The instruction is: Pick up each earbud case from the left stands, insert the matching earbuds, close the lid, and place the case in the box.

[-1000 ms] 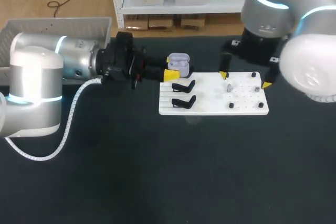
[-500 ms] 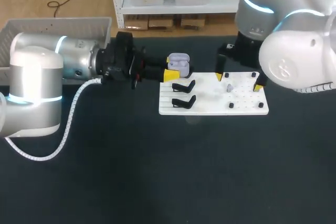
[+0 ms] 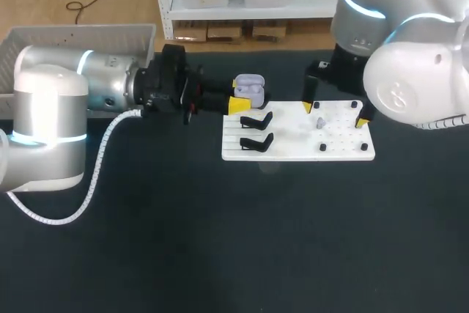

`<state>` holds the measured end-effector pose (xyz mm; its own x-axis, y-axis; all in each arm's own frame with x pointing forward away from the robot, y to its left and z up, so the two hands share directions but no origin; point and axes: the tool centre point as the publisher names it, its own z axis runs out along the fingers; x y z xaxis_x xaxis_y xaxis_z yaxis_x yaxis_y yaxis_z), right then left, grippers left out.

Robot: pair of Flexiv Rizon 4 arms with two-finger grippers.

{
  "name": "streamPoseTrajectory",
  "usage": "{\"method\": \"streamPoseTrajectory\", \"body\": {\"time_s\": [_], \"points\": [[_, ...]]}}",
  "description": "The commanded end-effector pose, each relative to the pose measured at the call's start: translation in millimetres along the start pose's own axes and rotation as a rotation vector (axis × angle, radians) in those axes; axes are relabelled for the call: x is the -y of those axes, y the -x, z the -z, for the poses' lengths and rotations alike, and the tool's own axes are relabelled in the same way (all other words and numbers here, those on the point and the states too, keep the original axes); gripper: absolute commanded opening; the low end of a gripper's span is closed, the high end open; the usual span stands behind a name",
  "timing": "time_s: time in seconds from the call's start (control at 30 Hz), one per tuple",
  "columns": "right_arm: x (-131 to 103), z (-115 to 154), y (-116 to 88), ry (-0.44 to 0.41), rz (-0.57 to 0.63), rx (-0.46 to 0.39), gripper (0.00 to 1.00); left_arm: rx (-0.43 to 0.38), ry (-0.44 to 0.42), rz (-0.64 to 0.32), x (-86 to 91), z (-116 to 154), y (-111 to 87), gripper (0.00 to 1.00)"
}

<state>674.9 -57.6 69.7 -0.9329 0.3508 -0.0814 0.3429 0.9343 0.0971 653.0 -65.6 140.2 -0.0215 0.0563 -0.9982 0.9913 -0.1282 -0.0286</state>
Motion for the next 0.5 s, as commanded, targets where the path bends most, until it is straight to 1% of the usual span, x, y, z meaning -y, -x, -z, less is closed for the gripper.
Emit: {"method": "streamPoseTrajectory", "body": {"time_s": [0.03, 0.13, 0.23, 0.37, 0.5], "points": [[1, -3, 2, -0.007, 0.006, 0.018, 1.00, -0.001, -0.003, 0.000, -0.9, 0, -0.1, 0.00], [-1, -11, 6, -0.029, 0.023, 0.064, 1.00, -0.001, -0.003, 0.000, -0.9, 0, -0.1, 0.00], [-2, -20, 9, -0.033, 0.020, 0.090, 1.00, -0.001, -0.003, 0.000, -0.9, 0, -0.1, 0.00], [-7, -30, 10, -0.039, 0.017, 0.116, 1.00, -0.001, -0.003, 0.000, -0.9, 0, -0.1, 0.00], [-9, -36, 13, -0.022, -0.007, 0.120, 1.00, -0.001, -0.003, 0.000, -0.9, 0, -0.1, 0.00]]}}
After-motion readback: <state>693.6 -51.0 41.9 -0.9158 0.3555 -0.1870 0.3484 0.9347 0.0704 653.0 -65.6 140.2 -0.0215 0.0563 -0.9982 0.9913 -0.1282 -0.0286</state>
